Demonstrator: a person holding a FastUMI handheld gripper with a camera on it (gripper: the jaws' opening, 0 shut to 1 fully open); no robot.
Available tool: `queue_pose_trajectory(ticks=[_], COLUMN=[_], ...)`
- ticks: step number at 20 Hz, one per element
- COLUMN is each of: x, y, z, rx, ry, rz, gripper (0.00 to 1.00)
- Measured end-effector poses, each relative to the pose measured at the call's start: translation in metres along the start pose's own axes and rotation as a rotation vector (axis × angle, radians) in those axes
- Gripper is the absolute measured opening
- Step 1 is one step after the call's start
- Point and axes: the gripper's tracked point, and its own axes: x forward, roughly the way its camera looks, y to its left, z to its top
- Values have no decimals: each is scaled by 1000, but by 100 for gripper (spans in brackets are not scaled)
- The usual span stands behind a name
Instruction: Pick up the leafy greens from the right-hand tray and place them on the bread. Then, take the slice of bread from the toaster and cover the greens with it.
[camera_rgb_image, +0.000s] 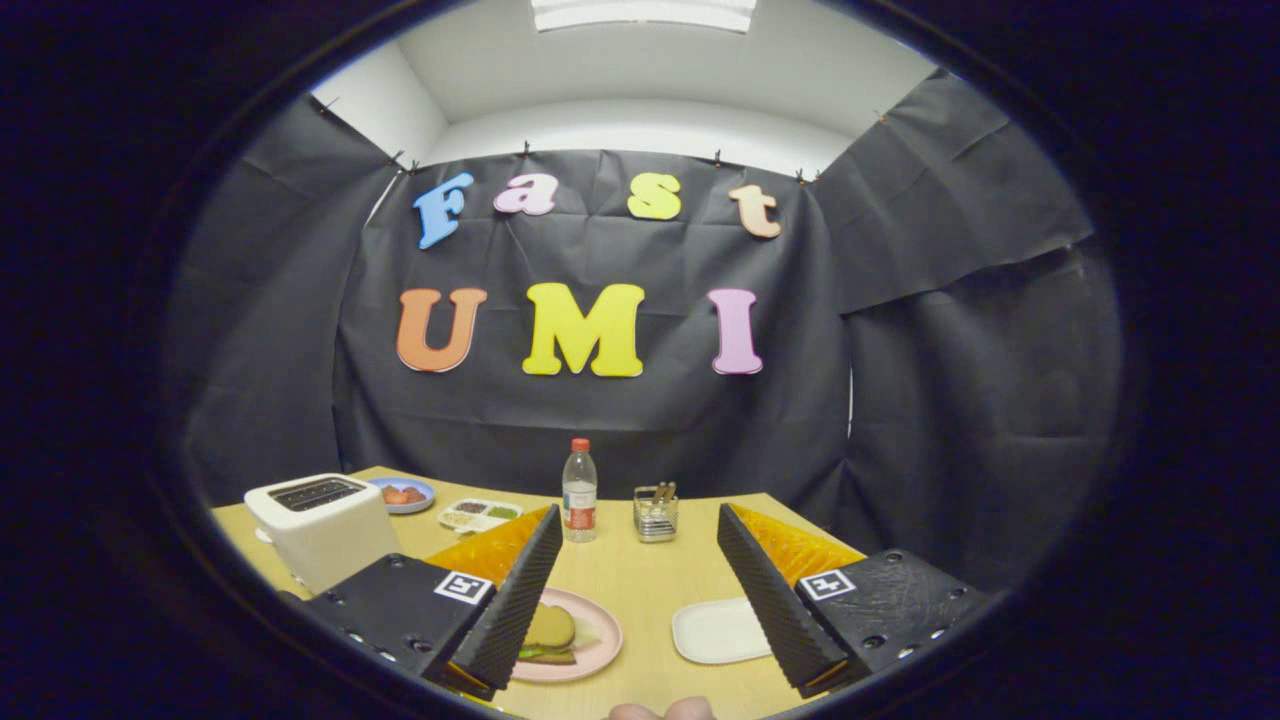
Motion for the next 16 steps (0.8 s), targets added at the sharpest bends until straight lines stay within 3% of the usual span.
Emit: queue_pose_trajectory(ticks=[3,16], x=[-14,-30], y=[-3,31], z=[3,9], rx=[-43,-76], ry=[-33,-56], rz=[-23,36], gripper=[95,93])
